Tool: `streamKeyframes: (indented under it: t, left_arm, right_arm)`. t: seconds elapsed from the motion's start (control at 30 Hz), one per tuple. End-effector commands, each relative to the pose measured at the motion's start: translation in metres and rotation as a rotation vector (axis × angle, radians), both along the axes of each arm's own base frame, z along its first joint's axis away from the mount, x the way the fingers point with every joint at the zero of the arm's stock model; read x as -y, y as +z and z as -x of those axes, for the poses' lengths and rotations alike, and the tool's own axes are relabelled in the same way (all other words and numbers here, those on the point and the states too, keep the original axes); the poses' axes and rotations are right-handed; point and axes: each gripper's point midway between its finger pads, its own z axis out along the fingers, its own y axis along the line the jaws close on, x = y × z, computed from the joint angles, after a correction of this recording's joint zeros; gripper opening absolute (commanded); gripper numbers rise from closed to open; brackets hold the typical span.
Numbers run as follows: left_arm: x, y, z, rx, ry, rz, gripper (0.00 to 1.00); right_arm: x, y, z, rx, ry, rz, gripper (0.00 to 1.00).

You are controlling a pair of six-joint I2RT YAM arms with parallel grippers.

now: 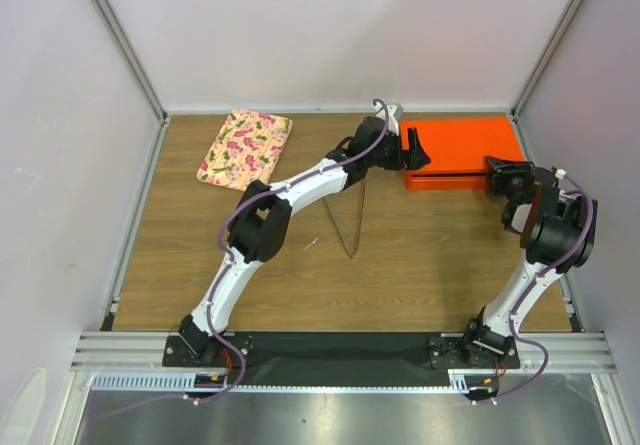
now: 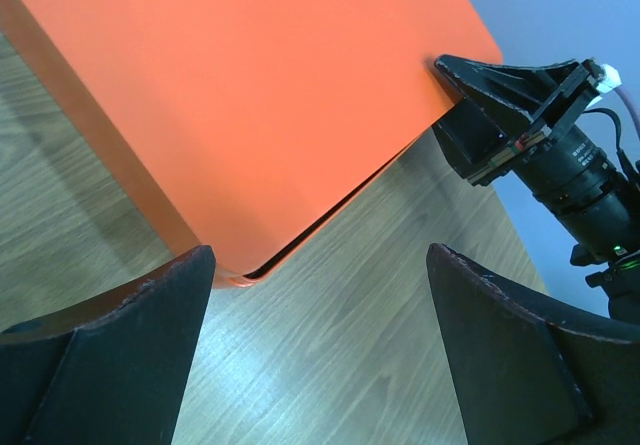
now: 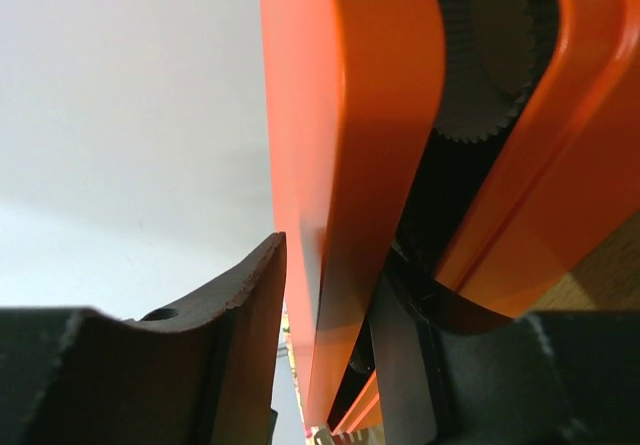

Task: Pack the chocolate

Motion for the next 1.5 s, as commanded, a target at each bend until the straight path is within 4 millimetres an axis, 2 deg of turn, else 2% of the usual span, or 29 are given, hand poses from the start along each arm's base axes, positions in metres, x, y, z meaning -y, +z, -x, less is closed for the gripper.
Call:
streamKeyframes:
  t: [0.0,0.27,0.5,0.67,0.73,0.9,1.07,1.13,1.2,1.23,1.3,1.47]
  left_arm:
    - [0.012,0.026,0.0,0.037,-0.02,0.061,0.94]
    - [0.015,0.021,0.002,0.017,-0.035,0.07,0.94]
    - [0.015,0.02,0.002,0.016,-0.035,0.065,0.93]
    - [0.015,0.017,0.002,0.009,-0.034,0.065,0.94]
    - [0.016,0.018,0.001,0.006,-0.03,0.071,0.93]
    - [0.016,0.016,0.003,-0.004,-0.031,0.071,0.93]
    - [0.017,0.013,0.005,-0.013,-0.035,0.067,0.93]
    - [0.017,0.013,0.006,-0.013,-0.036,0.067,0.92]
    - [0.017,0.013,0.006,-0.014,-0.036,0.066,0.92]
    - [0.017,0.013,0.006,-0.014,-0.038,0.067,0.93]
    - [0.017,0.013,0.006,-0.017,-0.033,0.068,0.93]
    - [0.014,0.011,0.003,-0.028,-0.005,0.054,0.92]
  right_arm:
    - [0.01,0.016,0.0,0.008,-0.002,0.015,0.43]
    - [0.017,0.014,0.002,-0.077,0.006,0.045,0.39]
    - [0.018,-0.003,0.006,-0.135,0.024,0.008,0.33]
    - [0.024,0.0,0.012,-0.183,0.011,0.053,0.39]
    - [0.029,-0.01,0.022,-0.27,-0.02,0.049,0.42]
    - [0.036,-0.007,0.036,-0.326,-0.052,0.089,0.42]
    - [0.04,-0.012,0.052,-0.434,-0.084,0.101,0.41]
    - [0.044,-0.004,0.057,-0.445,-0.112,0.129,0.41]
    - [0.047,-0.007,0.068,-0.492,-0.137,0.137,0.41]
    - [0.048,0.001,0.07,-0.483,-0.149,0.15,0.41]
    - [0.048,0.004,0.074,-0.49,-0.159,0.167,0.4]
    - [0.039,0.025,0.065,-0.483,-0.132,0.291,0.42]
